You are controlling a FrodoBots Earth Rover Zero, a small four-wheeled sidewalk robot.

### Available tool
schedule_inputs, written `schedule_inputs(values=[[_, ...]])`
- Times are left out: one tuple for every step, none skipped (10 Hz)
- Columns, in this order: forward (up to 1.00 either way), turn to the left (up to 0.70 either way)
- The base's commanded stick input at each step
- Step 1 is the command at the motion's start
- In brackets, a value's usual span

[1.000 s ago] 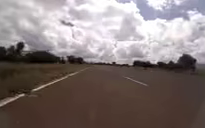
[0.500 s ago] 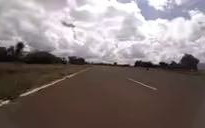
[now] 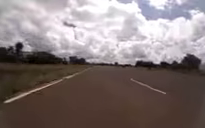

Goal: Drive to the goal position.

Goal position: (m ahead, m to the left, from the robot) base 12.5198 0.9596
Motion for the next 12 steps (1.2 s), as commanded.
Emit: schedule_inputs(values=[[1.00,0.00],[1.00,0.00],[1.00,0.00],[1.00,0.00],[1.00,0.00],[1.00,0.03],[1.00,0.08],[1.00,0.05],[1.00,0.02],[1.00,0.00],[1.00,0.00],[1.00,0.00]])
